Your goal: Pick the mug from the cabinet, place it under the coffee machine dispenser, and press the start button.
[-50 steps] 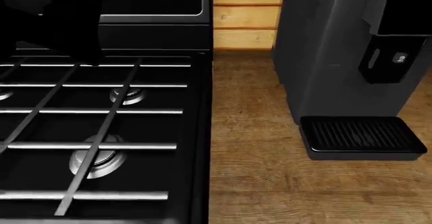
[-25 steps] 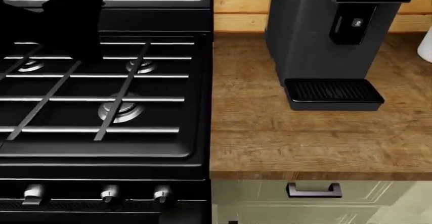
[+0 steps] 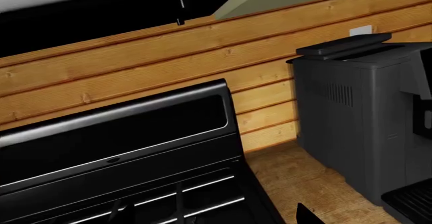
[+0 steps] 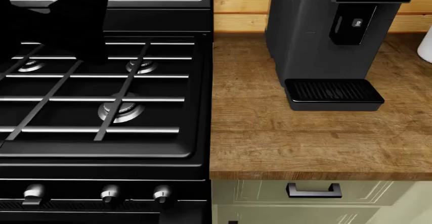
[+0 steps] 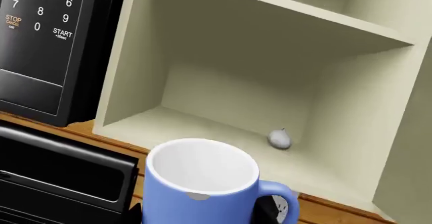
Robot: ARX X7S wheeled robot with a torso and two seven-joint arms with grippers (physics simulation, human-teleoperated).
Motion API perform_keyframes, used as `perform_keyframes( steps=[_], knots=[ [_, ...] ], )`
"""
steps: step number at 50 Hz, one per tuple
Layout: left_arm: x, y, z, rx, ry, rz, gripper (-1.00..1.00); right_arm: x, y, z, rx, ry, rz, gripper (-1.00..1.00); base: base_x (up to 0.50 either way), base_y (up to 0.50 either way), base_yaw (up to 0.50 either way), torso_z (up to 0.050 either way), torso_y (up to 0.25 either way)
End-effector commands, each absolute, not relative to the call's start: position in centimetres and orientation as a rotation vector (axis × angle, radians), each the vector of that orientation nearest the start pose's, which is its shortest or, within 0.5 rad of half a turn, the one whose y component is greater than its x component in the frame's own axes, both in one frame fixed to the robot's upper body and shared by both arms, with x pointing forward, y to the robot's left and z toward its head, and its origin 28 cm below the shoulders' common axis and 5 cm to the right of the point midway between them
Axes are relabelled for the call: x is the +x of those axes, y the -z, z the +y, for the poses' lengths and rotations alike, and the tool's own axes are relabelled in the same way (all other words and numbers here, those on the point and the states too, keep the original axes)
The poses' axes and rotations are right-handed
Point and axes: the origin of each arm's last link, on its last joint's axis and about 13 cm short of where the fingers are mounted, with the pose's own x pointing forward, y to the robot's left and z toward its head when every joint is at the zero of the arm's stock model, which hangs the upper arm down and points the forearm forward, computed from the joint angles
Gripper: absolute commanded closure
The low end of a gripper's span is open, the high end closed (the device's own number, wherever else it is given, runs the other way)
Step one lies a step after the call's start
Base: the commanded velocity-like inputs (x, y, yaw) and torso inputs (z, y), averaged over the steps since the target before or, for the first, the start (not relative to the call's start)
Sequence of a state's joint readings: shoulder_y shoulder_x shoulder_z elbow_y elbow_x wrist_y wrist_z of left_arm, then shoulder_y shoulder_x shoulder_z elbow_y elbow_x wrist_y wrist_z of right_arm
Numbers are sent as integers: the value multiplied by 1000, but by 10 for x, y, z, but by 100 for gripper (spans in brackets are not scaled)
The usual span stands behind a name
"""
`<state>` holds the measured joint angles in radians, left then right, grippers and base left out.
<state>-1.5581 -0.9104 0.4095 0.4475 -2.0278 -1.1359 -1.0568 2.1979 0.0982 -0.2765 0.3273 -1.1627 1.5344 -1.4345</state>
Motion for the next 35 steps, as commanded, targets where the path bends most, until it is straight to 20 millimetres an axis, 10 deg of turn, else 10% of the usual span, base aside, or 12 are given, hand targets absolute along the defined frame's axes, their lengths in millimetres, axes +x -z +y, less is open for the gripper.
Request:
perform_keyframes(
  steps=[1, 35],
  knots=[
    [179, -373, 256, 195, 196, -101, -100, 189, -518, -167, -250, -61, -252, 100, 0, 0, 0, 0, 0],
    [177, -371, 254, 195, 204, -100, -100, 217, -417, -177, -223, -48, -202, 100, 0, 0, 0, 0, 0]
  ],
)
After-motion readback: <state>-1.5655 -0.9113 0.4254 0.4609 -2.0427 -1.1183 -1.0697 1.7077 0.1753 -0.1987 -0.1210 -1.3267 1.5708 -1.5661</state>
